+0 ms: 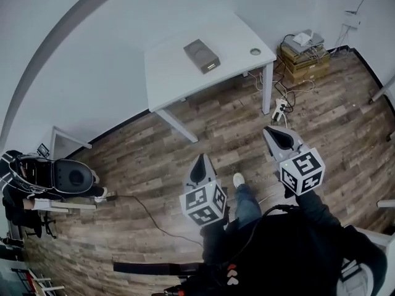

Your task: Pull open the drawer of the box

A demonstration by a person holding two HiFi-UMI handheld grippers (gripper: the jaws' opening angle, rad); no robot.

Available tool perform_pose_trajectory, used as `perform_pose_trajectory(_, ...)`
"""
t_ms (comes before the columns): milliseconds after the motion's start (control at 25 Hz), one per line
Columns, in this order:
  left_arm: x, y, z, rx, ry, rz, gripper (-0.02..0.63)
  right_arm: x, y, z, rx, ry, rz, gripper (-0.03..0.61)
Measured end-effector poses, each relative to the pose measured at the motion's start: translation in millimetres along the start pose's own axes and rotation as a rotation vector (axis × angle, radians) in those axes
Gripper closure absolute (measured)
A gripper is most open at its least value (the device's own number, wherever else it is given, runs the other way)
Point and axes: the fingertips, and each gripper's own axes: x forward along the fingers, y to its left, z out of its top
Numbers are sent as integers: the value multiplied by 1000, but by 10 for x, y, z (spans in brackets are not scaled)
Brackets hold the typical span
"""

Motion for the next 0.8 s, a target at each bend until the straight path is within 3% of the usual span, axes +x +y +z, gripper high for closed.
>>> perform_pose_trajectory(240, 1209, 386, 763, 46, 5, -66, 618, 1380, -266, 368, -7, 19, 6, 586)
perform_pose_trajectory(440, 1928, 587, 1067, 66, 28, -113, 620, 2235, -489, 451, 11, 26, -28, 586)
perform_pose_trajectory(800, 2812, 919, 1040, 48, 118, -142, 620, 3189, -808, 266, 12, 100, -61, 586)
